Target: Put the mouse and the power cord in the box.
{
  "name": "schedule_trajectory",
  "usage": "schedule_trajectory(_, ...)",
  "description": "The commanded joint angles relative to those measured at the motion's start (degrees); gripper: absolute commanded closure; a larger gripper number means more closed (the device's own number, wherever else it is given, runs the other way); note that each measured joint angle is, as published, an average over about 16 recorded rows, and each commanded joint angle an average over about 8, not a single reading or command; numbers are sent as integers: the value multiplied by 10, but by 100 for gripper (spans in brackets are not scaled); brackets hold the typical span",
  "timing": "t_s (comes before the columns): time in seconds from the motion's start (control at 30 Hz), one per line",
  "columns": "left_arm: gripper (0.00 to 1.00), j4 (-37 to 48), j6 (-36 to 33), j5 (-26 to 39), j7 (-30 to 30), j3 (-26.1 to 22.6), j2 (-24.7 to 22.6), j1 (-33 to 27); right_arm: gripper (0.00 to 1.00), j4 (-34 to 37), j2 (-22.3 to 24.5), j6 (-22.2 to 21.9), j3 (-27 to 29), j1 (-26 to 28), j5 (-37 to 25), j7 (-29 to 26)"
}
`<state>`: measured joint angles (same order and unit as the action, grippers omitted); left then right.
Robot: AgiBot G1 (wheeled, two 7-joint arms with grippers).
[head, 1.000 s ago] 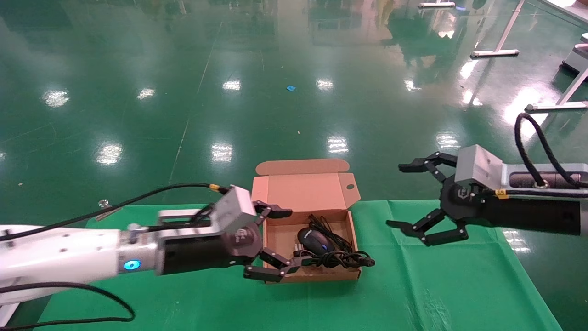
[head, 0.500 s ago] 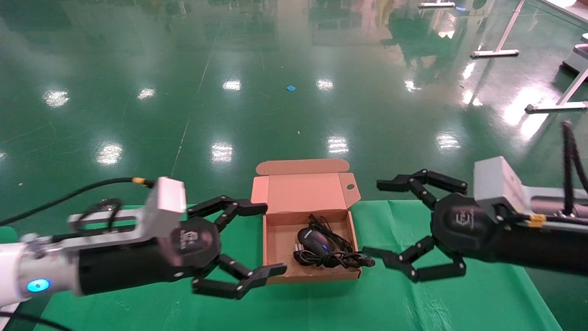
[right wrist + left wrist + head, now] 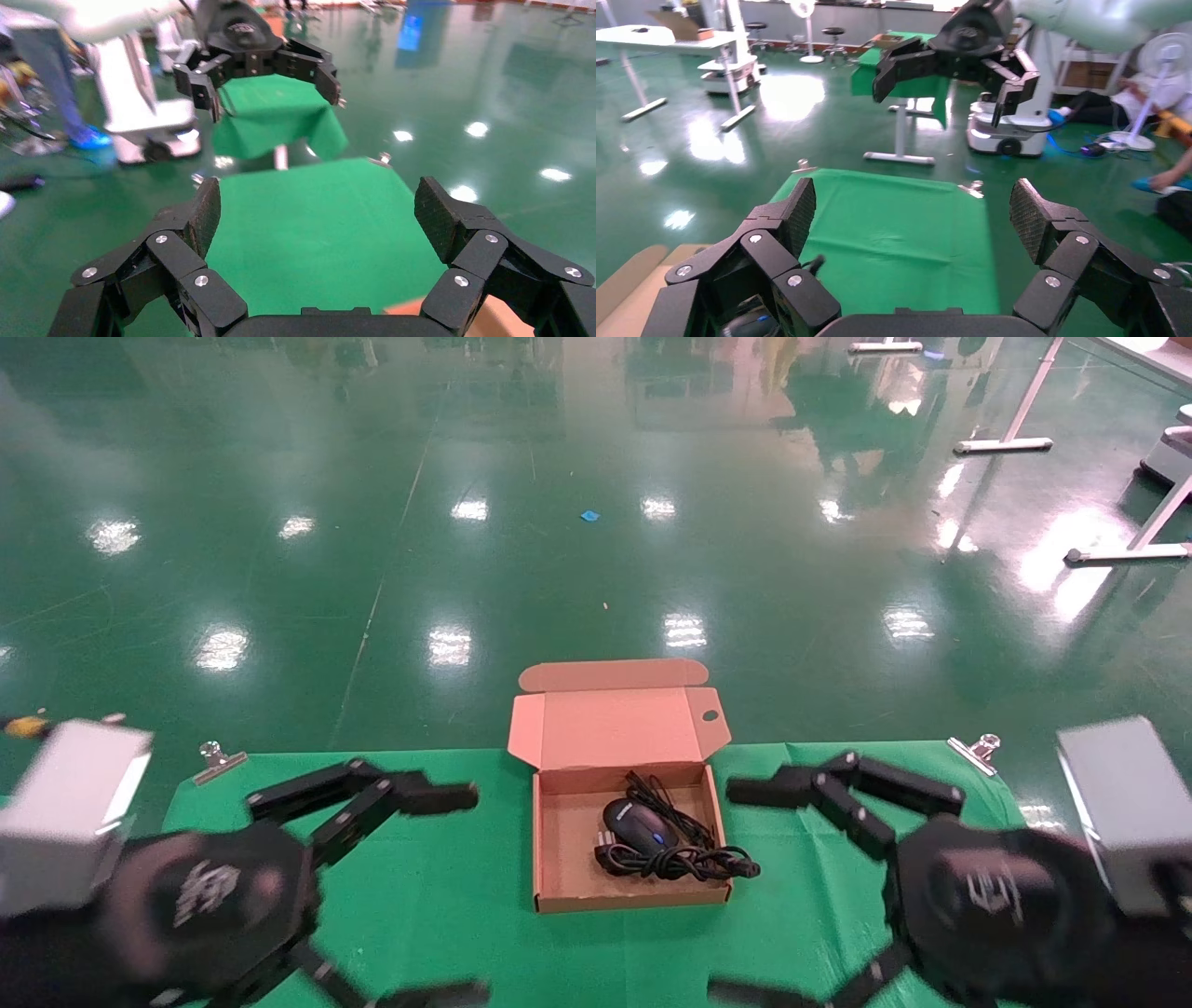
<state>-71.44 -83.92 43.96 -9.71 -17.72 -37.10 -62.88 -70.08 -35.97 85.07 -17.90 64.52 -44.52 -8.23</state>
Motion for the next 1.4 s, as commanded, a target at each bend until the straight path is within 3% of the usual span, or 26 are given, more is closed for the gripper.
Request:
schedule_trajectory(0.03,0,-15,-12,-15,-7,12,15,9,0,-20,5,4,11,-17,15,-15)
schedule_trajectory(0.27,0,-34,-27,-34,-11,26,33,18,0,-55,15,10,29,-46,42,-33)
schedule_trajectory(1.4,0,-22,-18,-22,-10,18,22,14,0,-34,10,6,19,-29,26,-24)
